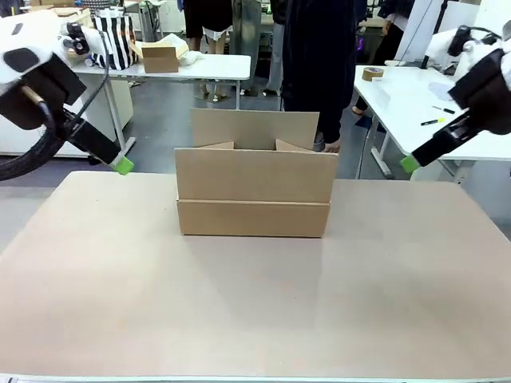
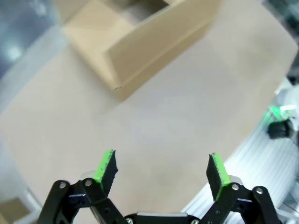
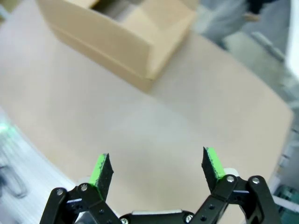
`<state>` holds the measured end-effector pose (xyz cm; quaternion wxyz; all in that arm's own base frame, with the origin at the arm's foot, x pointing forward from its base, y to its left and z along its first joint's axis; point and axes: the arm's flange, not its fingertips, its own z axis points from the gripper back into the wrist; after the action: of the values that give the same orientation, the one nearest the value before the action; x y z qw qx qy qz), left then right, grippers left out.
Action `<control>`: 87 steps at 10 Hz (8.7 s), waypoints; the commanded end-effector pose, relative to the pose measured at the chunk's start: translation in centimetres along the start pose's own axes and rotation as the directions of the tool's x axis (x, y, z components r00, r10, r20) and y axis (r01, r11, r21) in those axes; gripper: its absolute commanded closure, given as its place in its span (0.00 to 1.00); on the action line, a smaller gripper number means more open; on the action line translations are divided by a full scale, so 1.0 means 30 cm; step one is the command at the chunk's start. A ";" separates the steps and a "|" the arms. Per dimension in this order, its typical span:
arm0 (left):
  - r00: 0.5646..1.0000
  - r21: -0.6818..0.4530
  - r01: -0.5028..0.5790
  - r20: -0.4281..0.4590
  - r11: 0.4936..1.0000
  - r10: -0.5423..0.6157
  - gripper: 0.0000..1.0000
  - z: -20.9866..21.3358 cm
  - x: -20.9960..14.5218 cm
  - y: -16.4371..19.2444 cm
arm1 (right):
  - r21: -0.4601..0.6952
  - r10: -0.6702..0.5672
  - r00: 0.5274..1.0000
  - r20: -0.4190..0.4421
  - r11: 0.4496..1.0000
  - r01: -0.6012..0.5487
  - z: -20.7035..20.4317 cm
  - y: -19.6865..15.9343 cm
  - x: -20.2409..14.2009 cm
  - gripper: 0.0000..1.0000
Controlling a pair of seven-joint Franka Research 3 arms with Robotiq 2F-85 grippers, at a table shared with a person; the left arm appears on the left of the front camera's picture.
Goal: Pack the gift set into the box.
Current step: Place both hands on the side flaps of the Package Box and spread them outward.
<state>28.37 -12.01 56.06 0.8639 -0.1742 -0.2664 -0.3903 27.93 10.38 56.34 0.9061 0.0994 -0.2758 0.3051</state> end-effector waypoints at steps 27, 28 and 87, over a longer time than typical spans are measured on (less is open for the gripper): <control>0.912 -0.017 -0.407 -0.071 0.913 0.405 0.00 -0.223 0.622 0.168 | 0.853 -0.531 0.845 -0.066 0.409 0.324 0.164 -0.275 -0.156 0.00; 0.905 0.072 -0.406 -0.107 0.911 0.412 0.00 -0.288 0.692 0.162 | 0.853 -0.531 0.845 -0.066 0.409 0.324 0.164 -0.275 -0.156 0.00; 0.539 0.567 -0.594 -0.247 0.571 0.806 0.00 -0.677 0.545 0.498 | 0.853 -0.531 0.845 -0.066 0.409 0.324 0.164 -0.275 -0.156 0.00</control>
<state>56.76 -24.12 48.66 0.9967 0.0606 -0.0214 0.0500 27.44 -0.41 57.62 0.7627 0.6158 -0.1454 0.1339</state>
